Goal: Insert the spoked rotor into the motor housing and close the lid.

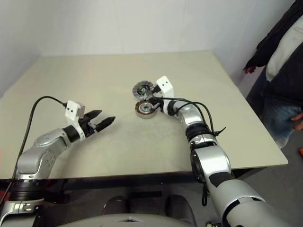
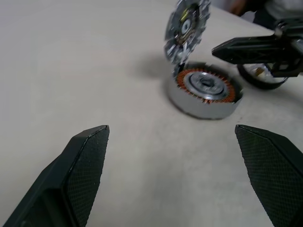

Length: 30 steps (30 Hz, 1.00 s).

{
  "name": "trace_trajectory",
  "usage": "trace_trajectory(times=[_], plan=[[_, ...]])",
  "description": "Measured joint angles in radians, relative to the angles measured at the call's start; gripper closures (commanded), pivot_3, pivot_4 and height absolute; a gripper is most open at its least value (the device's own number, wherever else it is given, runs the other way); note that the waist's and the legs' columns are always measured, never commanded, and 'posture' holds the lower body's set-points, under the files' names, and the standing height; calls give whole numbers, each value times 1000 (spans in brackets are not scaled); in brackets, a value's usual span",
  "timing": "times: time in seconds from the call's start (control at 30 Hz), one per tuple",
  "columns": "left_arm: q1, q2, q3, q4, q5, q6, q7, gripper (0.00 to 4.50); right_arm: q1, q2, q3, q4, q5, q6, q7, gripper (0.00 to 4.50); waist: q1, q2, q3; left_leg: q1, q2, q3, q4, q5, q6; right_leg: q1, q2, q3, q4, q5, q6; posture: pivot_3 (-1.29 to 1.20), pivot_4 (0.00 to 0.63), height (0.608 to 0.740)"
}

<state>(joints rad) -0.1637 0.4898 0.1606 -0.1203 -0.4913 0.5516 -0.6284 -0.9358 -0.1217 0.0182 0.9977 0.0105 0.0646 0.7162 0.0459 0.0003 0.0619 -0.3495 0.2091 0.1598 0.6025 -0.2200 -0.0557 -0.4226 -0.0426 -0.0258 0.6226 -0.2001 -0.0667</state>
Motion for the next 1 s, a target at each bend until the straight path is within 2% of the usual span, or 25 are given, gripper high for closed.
trace_trajectory(times=[0.37,0.8,1.0], plan=[[14,0,8,-14,0,0,5,0,1,54,23,93,-23,-39,-43,4459,-1,0,0,1,0,0,0,0,0,0,0,0,1,0,0,0,0,740],[14,-3,6,-15,0,0,11,0,-20,33,19,36,-8,-35,-15,4459,-2,0,0,1,0,-1,0,0,0,0,0,0,1,0,0,0,0,740],[13,-4,6,-15,0,0,11,0,-35,59,19,36,-7,-34,-25,4459,-2,0,0,1,0,-1,0,0,0,0,0,0,1,0,0,0,0,740]])
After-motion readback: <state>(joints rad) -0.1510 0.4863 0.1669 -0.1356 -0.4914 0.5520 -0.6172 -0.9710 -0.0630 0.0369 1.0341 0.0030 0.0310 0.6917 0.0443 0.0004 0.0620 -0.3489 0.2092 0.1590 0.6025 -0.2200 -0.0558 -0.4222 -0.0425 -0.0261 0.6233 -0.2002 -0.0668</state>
